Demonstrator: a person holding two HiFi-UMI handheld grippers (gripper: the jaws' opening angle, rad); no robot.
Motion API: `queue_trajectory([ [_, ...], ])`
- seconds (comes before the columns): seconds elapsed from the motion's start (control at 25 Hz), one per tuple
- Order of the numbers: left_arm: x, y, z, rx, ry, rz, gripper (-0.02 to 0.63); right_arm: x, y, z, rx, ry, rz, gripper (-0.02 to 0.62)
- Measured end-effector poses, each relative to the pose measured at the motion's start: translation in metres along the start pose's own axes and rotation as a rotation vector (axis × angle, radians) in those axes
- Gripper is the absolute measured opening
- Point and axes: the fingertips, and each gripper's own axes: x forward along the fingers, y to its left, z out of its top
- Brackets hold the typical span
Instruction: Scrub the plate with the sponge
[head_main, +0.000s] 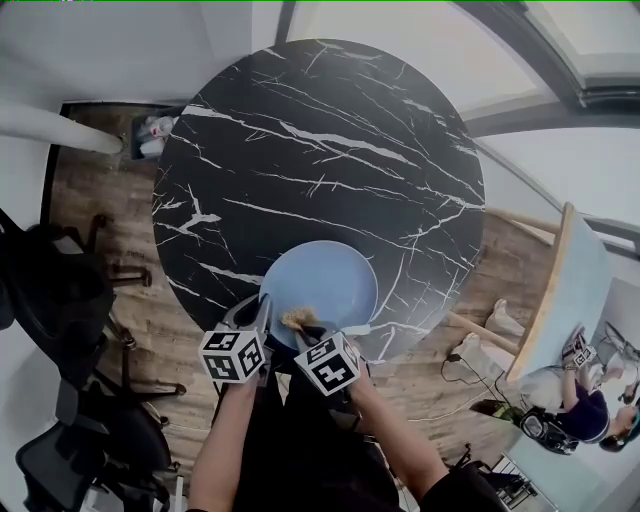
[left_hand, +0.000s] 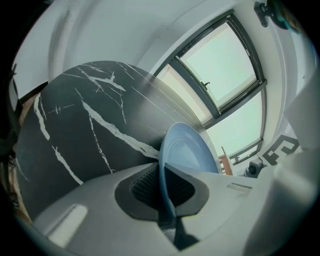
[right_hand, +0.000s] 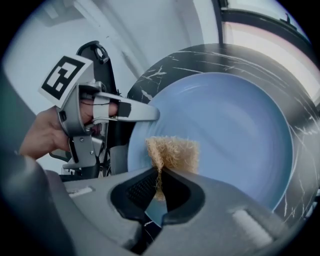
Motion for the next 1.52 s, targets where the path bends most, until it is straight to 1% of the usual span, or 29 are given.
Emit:
queue_trajectory([
  [0.28,0.001,0.0,0.0,0.004,0.003,-0.006,0.017,-0.019,-0.046,-0.021,0.098,0.0,-0.063,0.021],
  [0.44,0.001,0.0,-0.001,0.006,0.004,-0.007,0.017,-0.027,-0.064,-0.026,0.131,0.01,-0.077,0.021],
  [0.56,0.001,0.0,0.0,0.011,0.008,-0.005,0.017,-0.033,-0.079,-0.028,0.139,0.022,-0.111,0.021],
  [0.72,0.001,0.0,0.0,0.02,0.009,-0.004,0.017,-0.043,-0.102,-0.028,0.112,0.048,-0.186,0.021],
  [0.84,0.002,-0.001,0.001,0.027,0.013,-0.006,0.017,-0.051,-0.118,-0.021,0.094,0.052,-0.252,0.021],
  [0.88,0.004,-0.002,0.001,0.026,0.014,-0.006,0.019,-0.053,-0.124,-0.018,0.078,0.051,-0.287,0.021],
  [1.0,0.007,-0.004,0.003,0.026,0.009,0.006,0.023,-0.056,-0.139,-0.006,-0.015,0.045,-0.415,0.021],
  [1.04,0.008,-0.004,0.004,0.026,0.004,0.011,0.024,-0.056,-0.142,-0.003,-0.036,0.036,-0.441,0.021],
  [1.12,0.01,-0.004,0.007,0.025,-0.002,0.018,0.026,-0.058,-0.146,0.003,-0.045,-0.002,-0.464,0.021],
  [1.24,0.012,-0.006,0.008,0.057,0.007,0.02,0.033,-0.066,-0.147,0.012,-0.028,-0.092,-0.458,0.021],
  [1.28,0.012,-0.006,0.007,0.067,0.013,0.019,0.044,-0.071,-0.145,0.016,-0.022,-0.132,-0.448,0.021],
  [1.32,0.012,-0.006,0.007,0.073,0.017,0.017,0.073,-0.077,-0.142,0.02,-0.015,-0.177,-0.436,0.021],
  [1.36,0.01,-0.007,0.007,0.077,0.019,0.017,0.086,-0.084,-0.138,0.025,-0.007,-0.225,-0.423,0.021],
  [1.48,0.002,-0.009,0.009,0.093,0.021,0.01,0.12,-0.112,-0.122,0.037,0.023,-0.373,-0.383,0.021],
  [1.52,-0.002,-0.012,0.009,0.108,0.024,0.004,0.12,-0.123,-0.114,0.042,0.026,-0.425,-0.366,0.021],
])
